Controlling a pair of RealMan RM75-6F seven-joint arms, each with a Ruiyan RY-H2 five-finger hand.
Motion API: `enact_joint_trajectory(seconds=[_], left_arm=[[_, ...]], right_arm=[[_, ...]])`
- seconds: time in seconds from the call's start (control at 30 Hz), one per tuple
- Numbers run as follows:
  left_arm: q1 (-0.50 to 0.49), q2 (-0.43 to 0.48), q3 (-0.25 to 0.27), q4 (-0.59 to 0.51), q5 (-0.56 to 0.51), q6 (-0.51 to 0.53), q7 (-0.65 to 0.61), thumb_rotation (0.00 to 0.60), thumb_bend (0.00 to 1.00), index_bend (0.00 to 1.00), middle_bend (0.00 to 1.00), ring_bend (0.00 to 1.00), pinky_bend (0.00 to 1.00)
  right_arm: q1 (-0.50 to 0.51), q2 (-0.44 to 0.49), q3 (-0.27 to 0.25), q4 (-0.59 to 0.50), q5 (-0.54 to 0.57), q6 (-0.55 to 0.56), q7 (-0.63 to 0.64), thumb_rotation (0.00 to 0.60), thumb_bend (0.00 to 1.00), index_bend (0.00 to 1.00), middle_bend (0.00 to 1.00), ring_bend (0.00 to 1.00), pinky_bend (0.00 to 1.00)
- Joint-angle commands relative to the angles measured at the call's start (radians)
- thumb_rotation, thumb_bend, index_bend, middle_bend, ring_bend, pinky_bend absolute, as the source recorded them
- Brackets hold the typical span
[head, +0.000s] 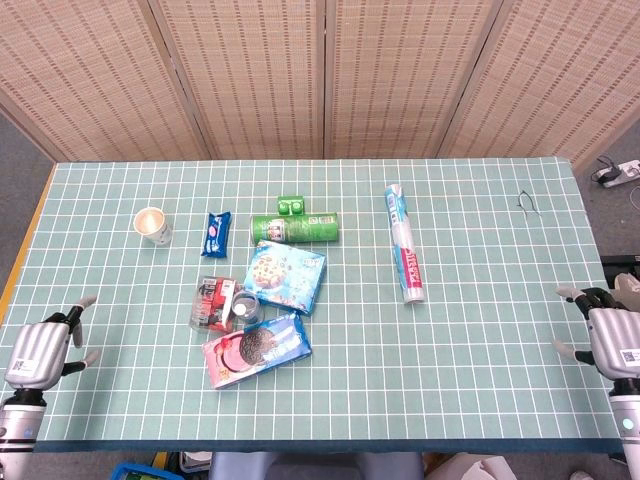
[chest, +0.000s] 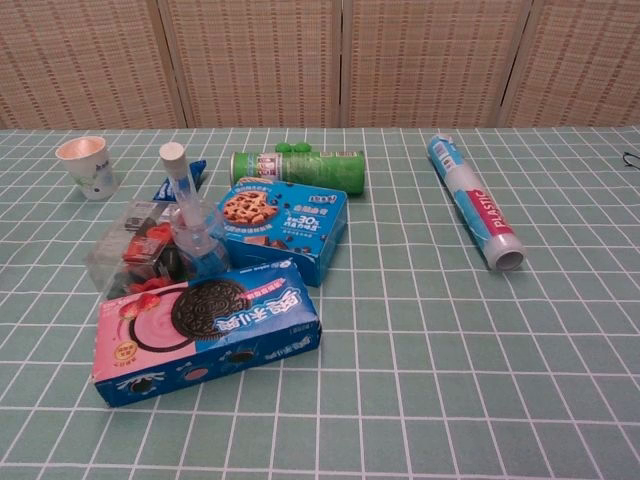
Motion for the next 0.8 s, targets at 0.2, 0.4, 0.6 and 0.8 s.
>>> enact_joint_trajectory(seconds=[0.2, 0.4, 0.6, 0.8], left_arm=[[-0.02, -0.006, -0.007, -0.024, 0.022, -0.033, 0.01, 0.6, 0.07, 0.28, 0.64, 0.5, 0.69], [-0.076, 0.013, -0.018, -0.106, 0.075, -0.092, -0.047, 0.6, 0.07, 0.37, 0.65, 0.54, 0.63], [-0.126, -0.029, -0.058, -0.155, 0.084, -0.12, -0.084, 0.6, 0.07, 0.39, 0.92, 0.77, 0.7], [-0.182, -0.059, -0.085, -0.195, 0.064, -0.192, -0.146, 0.6, 0.07, 0.41, 1.0, 0.96, 0.85]], right_arm=[[-0.008, 0.005, -0.002, -0.009, -0.01, 0.018, 0.01, 0.6, 0.06, 0.28, 0.35, 0.22, 0.41], [-0.008, 0.009, -0.006, -0.006, -0.013, 0.014, 0.025, 0.6, 0.06, 0.28, 0.35, 0.22, 0.41], [-0.011, 0.019, -0.009, -0.009, -0.029, 0.021, 0.048, 0.6, 0.06, 0.28, 0.36, 0.22, 0.41], [-0.021, 0.034, -0.014, -0.01, -0.051, 0.039, 0.089, 0.6, 0.06, 0.28, 0.36, 0.22, 0.41]])
